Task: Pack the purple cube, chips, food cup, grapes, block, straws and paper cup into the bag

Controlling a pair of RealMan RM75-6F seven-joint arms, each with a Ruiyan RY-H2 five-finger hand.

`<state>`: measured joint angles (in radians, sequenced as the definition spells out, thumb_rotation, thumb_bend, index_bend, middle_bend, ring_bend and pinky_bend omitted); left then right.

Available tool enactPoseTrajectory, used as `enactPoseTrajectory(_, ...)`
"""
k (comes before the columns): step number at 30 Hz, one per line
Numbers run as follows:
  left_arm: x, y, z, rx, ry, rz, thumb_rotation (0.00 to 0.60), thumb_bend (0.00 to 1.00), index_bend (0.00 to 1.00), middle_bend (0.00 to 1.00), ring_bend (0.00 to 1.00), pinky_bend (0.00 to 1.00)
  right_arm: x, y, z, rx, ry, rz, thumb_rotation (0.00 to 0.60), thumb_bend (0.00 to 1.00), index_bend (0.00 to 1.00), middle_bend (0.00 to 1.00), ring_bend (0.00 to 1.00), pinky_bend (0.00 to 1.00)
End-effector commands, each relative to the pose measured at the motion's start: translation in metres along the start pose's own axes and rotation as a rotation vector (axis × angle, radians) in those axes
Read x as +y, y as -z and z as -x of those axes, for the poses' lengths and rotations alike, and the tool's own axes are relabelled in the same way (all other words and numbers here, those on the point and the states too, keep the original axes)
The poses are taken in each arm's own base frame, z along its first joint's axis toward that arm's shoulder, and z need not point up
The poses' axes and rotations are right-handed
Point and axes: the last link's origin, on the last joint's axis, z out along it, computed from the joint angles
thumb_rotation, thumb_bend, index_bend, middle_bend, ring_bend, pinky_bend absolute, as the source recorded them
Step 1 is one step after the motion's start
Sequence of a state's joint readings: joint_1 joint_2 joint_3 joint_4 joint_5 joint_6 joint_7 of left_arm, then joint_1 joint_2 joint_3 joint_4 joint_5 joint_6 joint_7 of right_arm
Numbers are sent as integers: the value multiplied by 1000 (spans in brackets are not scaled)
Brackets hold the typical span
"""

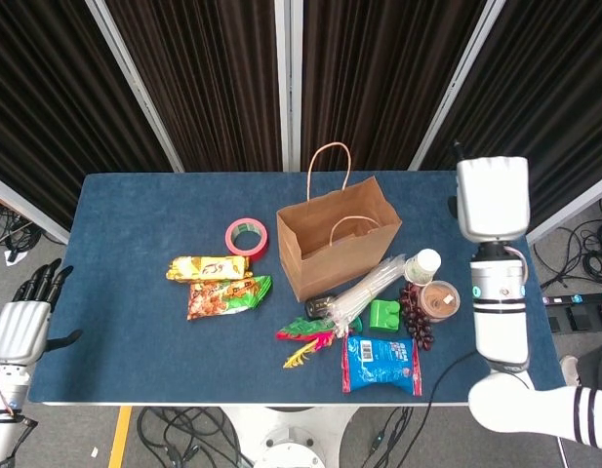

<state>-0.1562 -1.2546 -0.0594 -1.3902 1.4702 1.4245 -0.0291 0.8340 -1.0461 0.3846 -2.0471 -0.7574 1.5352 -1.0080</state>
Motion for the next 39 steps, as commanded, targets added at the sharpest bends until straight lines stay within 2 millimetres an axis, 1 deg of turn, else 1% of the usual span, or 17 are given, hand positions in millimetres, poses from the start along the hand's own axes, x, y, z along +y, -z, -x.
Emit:
enactPoseTrajectory(1,0,1,1,-3,0,2,600,73,114,88,35,196,33,31,29,-114,26,-5,600,0,392,944,863,773)
enactPoseTrajectory(4,2,0,1,0,0,9,600,72,114,88,35,196,45,53,56,-211,37,-29,600,0,412,943,863,773)
enactPoseTrajectory(6,4,1,1,0,0,13,600,73,114,87,35,196,49,67,73,-269,33,-45,600,0,414,943,862,773)
enactPoseTrajectory(9,5,0,1,-2,-1,14,600,73,114,88,35,195,52,81,94,-323,25,-59,600,0,414,943,863,773)
enactPoseTrajectory(10,5,1,2,-5,-1,13,600,72,114,88,35,195,52,87,105,-351,20,-65,600,0,414,942,863,773)
enactPoseTrajectory(12,5,2,2,-5,-1,13,600,73,114,88,35,196,51,97,119,-406,9,-76,600,0,416,943,863,773)
enactPoseTrajectory(16,5,2,1,2,0,12,600,73,114,87,35,196,40,128,149,-556,-28,-128,600,0,417,943,863,773)
enactPoseTrajectory(18,4,2,2,1,0,10,600,73,114,88,35,196,33,142,158,-612,-43,-159,600,0,416,943,864,773)
enactPoseTrajectory(19,4,2,2,1,0,9,600,73,114,88,35,196,28,149,161,-638,-56,-178,600,0,415,943,864,773)
enactPoseTrajectory(21,4,2,2,-1,2,7,600,72,114,88,35,195,21,157,162,-649,-78,-202,600,0,414,943,863,773)
enactPoseTrajectory(25,4,2,3,-1,3,10,600,72,114,87,35,196,8,177,161,-678,-100,-265,600,0,413,943,864,773)
enactPoseTrajectory(29,4,2,1,7,6,11,600,73,114,87,35,195,-3,191,157,-719,-75,-341,600,0,399,943,864,773)
enactPoseTrajectory(33,3,3,1,10,9,8,600,72,114,88,35,196,-18,206,153,-750,-93,-406,600,0,357,942,863,773)
enactPoseTrajectory(36,2,2,1,11,11,5,600,72,114,87,35,196,-28,214,151,-753,-105,-446,600,0,294,930,863,773)
enactPoseTrajectory(39,1,3,1,12,12,3,600,73,114,88,35,196,-34,215,150,-728,-114,-452,600,0,232,910,860,773)
